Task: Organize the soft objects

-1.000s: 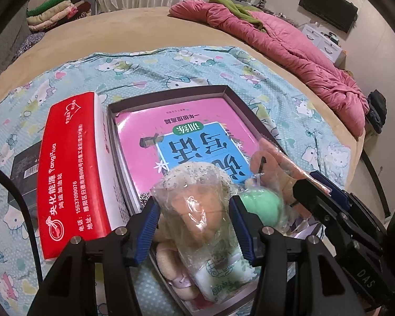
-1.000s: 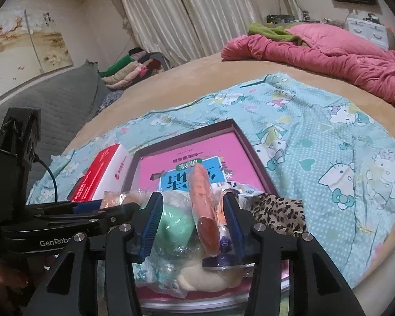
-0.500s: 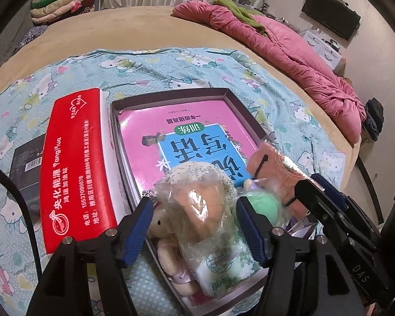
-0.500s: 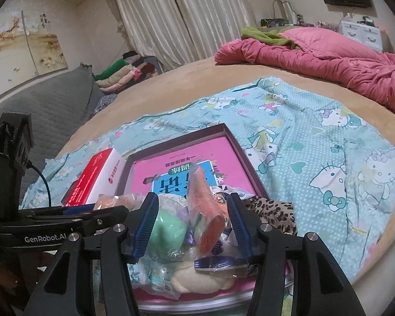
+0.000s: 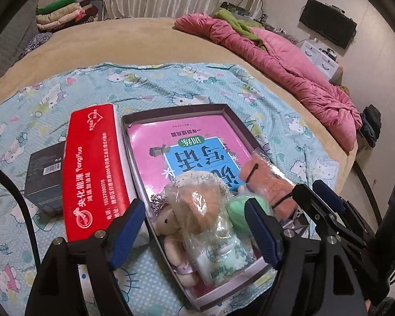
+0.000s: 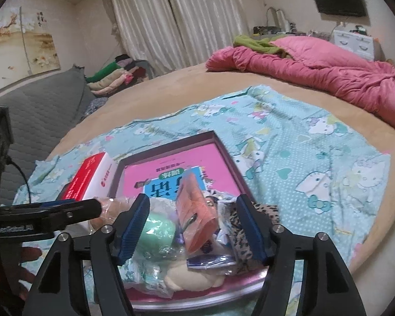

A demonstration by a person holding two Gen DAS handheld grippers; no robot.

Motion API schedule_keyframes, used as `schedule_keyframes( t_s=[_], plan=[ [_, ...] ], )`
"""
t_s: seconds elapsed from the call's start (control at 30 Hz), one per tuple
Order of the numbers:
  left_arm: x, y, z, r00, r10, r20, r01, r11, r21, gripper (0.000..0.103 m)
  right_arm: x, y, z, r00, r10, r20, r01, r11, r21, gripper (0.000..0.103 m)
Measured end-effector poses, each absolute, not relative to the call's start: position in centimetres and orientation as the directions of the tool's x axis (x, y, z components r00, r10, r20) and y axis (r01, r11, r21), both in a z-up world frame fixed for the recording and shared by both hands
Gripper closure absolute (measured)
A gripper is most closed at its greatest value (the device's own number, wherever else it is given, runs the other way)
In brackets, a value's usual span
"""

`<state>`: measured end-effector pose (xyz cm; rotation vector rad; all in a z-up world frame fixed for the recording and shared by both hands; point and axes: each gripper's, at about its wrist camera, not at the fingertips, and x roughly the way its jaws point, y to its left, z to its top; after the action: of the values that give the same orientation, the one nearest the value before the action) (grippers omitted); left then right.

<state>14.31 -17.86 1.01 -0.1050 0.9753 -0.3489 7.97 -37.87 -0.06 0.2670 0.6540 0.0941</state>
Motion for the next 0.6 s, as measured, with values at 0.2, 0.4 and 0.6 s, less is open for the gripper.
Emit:
schedule_keyframes(
  t_s=[0.2, 0.4, 0.6],
  plan=[
    [13.2, -17.1, 2.1, 0.531, -0.329, -0.780, 0.245, 0.942, -0.230, 0.021, 7.1, -37.9, 1.2, 0.803, 0.124, -0.583, 0.044, 0.963, 0.265, 0.026],
    [12.0, -16.3, 2.8, 0.546, -0.315, -0.776, 0.244, 0.946, -0.213, 0.017, 6.1, -36.4, 2.8, 0.810, 0.092, -0.580, 0.050, 0.973, 0.224, 0.025],
    [10.8, -15.3, 4.0, 0.571, -0.291, -0.768, 0.229, 0.954, -0.191, 0.015, 5.0, -35.0, 4.7, 0.823, 0.068, -0.564, 0.040, 0.983, 0.178, 0.021]
  ],
)
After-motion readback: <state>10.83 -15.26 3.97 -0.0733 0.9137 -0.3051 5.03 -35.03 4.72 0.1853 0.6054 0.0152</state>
